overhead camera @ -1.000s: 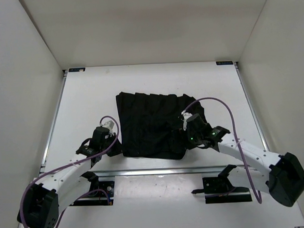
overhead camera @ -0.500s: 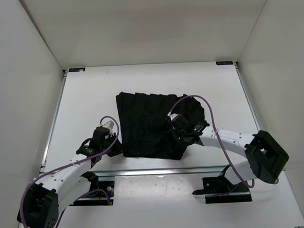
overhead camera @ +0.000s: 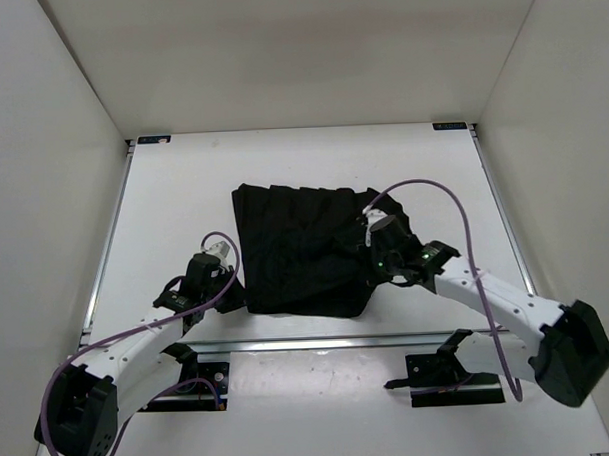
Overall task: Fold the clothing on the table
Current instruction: Flatten the skirt out
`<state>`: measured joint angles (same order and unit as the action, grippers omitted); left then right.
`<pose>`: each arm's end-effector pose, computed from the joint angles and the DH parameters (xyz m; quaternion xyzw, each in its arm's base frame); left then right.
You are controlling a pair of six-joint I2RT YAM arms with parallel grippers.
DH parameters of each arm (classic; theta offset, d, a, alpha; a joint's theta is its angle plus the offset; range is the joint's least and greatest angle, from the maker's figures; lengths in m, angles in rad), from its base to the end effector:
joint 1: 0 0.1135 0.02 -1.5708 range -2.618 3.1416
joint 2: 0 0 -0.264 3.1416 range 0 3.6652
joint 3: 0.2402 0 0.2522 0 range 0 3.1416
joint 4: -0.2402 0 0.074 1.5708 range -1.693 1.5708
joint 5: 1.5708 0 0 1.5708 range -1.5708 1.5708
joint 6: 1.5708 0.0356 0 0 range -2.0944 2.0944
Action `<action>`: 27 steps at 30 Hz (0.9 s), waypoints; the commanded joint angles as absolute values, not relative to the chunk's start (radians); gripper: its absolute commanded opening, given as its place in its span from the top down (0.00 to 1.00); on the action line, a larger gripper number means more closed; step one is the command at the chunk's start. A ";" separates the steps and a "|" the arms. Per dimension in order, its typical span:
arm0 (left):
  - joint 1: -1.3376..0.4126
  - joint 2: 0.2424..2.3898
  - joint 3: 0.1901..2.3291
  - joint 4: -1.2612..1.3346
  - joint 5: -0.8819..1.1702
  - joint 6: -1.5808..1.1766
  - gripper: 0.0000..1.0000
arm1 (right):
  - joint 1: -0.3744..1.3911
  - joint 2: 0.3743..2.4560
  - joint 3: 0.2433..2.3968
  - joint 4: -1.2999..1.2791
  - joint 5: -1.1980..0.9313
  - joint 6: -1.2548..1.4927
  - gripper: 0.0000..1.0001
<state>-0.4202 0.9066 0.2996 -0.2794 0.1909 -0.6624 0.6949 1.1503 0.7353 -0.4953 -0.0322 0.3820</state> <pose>0.1448 -0.0721 0.1465 -0.0815 0.9347 -0.2491 0.2400 0.1743 0.1468 0.2241 -0.1525 0.9335 0.1793 0.2706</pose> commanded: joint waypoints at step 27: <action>-0.394 0.904 0.339 -0.273 0.189 -0.644 1.00 | 0.609 0.897 0.559 -0.632 -0.244 0.564 0.01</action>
<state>-0.4046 0.9302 0.3042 -0.2638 0.1974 -0.6540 0.6037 0.9066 0.5766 -0.7506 -0.2348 0.5217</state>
